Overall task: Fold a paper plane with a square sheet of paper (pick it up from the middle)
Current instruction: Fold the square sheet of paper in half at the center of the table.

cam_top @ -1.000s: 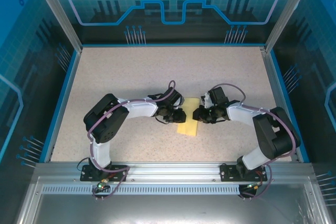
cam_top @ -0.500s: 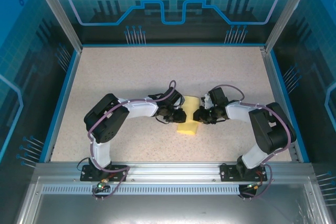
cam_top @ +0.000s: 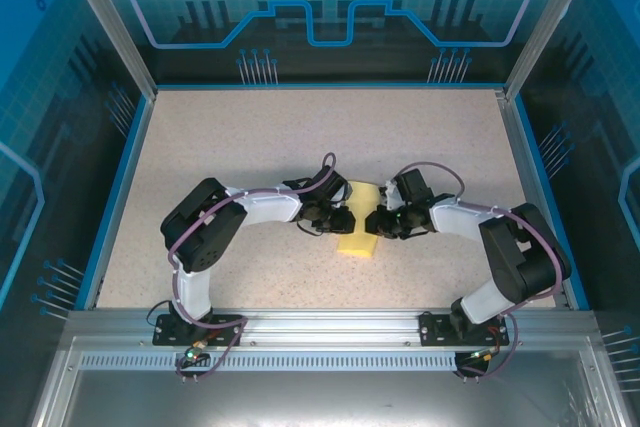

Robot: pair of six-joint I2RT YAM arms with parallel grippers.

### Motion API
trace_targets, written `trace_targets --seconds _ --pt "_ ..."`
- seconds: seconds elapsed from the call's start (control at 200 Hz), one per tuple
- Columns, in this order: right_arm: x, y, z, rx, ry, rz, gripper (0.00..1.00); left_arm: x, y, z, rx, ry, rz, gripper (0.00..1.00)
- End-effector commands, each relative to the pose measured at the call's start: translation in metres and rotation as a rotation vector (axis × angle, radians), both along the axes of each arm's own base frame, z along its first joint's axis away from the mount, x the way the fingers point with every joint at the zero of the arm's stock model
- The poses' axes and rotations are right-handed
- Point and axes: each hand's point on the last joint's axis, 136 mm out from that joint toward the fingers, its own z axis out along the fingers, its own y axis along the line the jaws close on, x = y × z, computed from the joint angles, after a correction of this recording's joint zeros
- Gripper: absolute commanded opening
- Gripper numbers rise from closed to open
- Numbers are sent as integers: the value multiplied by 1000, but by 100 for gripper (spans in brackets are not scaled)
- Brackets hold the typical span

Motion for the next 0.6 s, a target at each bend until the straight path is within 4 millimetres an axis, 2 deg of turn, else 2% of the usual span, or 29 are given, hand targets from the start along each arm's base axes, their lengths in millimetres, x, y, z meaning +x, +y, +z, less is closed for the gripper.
trace_targets --seconds 0.0,0.16,0.435,0.595 --pt "-20 -5 -14 -30 62 10 17 -11 22 -37 137 46 2 25" --pt "-26 -7 -19 -45 75 23 16 -12 24 -37 144 47 -1 25" --pt "-37 -3 -8 -29 63 50 16 -11 25 -39 151 49 2 24" --pt "-45 -5 -14 -52 78 57 16 -9 24 -38 154 48 -5 25"
